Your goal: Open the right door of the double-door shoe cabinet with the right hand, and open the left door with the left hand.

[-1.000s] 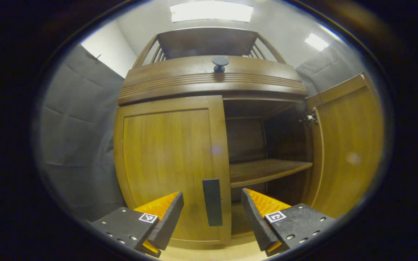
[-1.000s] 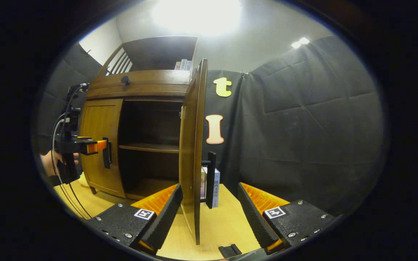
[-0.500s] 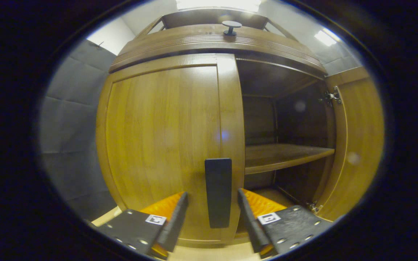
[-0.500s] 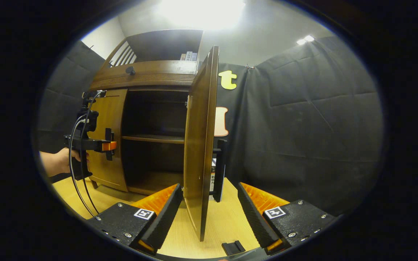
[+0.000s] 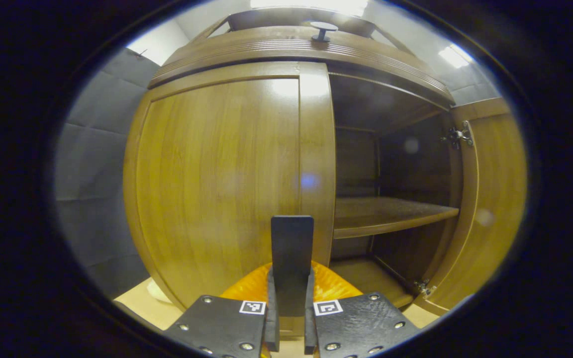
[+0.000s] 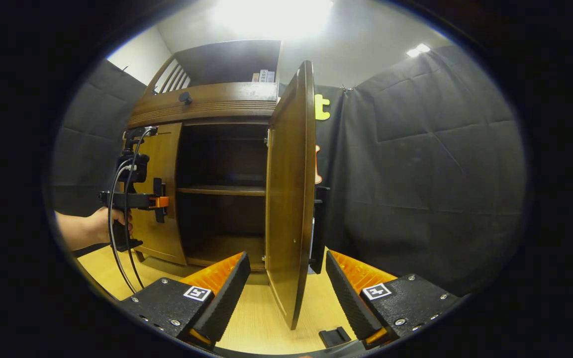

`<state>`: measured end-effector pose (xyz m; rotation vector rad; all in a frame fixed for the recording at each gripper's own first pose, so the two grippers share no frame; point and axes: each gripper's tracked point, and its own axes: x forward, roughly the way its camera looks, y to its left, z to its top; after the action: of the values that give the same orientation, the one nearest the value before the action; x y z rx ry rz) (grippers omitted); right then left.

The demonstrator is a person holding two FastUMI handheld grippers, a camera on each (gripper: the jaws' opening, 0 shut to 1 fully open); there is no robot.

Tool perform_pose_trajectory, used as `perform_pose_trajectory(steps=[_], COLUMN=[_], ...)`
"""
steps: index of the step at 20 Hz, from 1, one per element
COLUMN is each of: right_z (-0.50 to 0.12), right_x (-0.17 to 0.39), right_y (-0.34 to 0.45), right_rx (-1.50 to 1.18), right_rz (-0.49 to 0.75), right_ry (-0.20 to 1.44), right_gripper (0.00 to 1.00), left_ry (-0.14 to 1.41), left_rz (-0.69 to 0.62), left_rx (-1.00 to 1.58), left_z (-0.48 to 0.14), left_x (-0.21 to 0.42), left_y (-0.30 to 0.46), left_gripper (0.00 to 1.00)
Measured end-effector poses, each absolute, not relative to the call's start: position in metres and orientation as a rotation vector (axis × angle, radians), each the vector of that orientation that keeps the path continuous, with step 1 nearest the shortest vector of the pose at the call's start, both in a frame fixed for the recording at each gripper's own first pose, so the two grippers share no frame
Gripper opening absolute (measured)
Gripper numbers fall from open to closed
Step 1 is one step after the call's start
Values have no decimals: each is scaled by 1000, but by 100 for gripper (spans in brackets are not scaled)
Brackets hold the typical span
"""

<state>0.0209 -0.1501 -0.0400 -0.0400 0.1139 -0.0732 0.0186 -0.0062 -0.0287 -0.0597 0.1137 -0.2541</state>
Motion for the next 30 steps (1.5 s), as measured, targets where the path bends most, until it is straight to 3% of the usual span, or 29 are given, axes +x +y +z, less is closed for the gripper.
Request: perform_pose_trajectory(steps=[1, 3, 7, 8, 9, 10, 14, 18, 21, 22, 24, 25, 27, 28, 30], right_z=[-39, -40, -38, -37, -37, -37, -35, -36, -34, -33, -32, -31, -28, -27, -26], right_x=[20, 21, 19, 19, 19, 19, 11, 4, -1, -2, -6, -8, -9, -10, -11], right_y=[-147, -141, -126, -123, -120, -116, -108, -102, -94, -91, -83, -80, -72, -68, -58], right_rx=[-40, -39, -23, -23, -25, -25, -19, -11, -4, -4, -6, -7, -9, -10, -8], right_rz=[-67, -56, -32, -26, -19, -12, 9, 23, 34, 38, 52, 58, 71, 78, 94], right_ry=[111, 112, 110, 107, 105, 107, 99, 100, 100, 100, 100, 98, 94, 92, 91], right_gripper=[94, 94, 94, 94, 94, 94, 94, 94, 94, 95, 94, 94, 94, 94, 94], left_ry=[119, 122, 128, 129, 127, 129, 123, 122, 121, 120, 118, 117, 118, 120, 123], left_rz=[-261, -273, -289, -291, -290, -288, -278, -268, -260, -259, -250, -244, -234, -228, -219], left_rx=[-66, -69, -78, -80, -81, -84, -89, -90, -92, -93, -95, -96, -99, -102, -106], left_z=[-29, -28, -22, -22, -21, -19, -12, -7, -10, -9, -8, -8, -7, -6, -4], left_x=[15, 5, -6, -9, -12, -15, -29, -36, -50, -52, -55, -55, -57, -58, -57], left_y=[-6, -5, -2, -2, 0, 1, 5, 15, 27, 30, 35, 38, 44, 47, 52], left_gripper=[15, 24, 15, 24, 15, 24, 16, 24, 24, 20, 24, 14, 14, 24, 24])
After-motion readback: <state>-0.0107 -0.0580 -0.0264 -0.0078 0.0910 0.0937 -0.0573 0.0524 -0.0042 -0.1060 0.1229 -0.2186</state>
